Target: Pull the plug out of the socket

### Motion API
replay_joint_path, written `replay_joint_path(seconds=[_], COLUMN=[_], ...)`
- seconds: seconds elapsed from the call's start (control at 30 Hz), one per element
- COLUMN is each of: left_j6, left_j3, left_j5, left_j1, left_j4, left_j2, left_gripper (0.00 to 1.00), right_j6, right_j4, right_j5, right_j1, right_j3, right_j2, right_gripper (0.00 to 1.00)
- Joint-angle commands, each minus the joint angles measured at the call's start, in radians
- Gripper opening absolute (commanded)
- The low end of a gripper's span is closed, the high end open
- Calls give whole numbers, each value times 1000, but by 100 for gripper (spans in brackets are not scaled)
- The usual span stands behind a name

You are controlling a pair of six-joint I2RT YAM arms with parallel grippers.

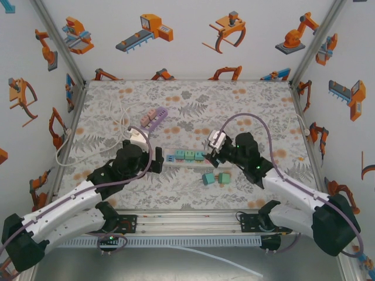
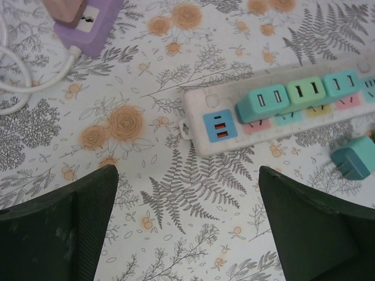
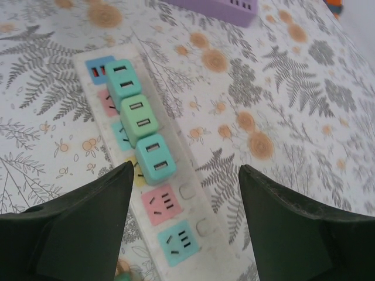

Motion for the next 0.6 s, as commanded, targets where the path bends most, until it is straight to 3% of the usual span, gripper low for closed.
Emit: replay_joint_path(seconds=[0.0,0.13,0.3,0.57], left_j6=[-72,-90,-94,-116], left_j3=[0,28,85,125], left_j5=[78,159,193,213], left_j1=[72,150,182,183], left_j4=[31,67,94,167], left_j2=[51,166,330,503], left_gripper=[97,97,97,99], right_j6=[-181,-304,-412,-433], right_j4=[-100,-246,-394,-420], right_j5=[-269,-281,-277,-259], right_j1=[-16,-26,-32,-35], right_j3=[110,210,309,358], right_j2=[69,175,303,417], right_gripper=[66,66,64,59])
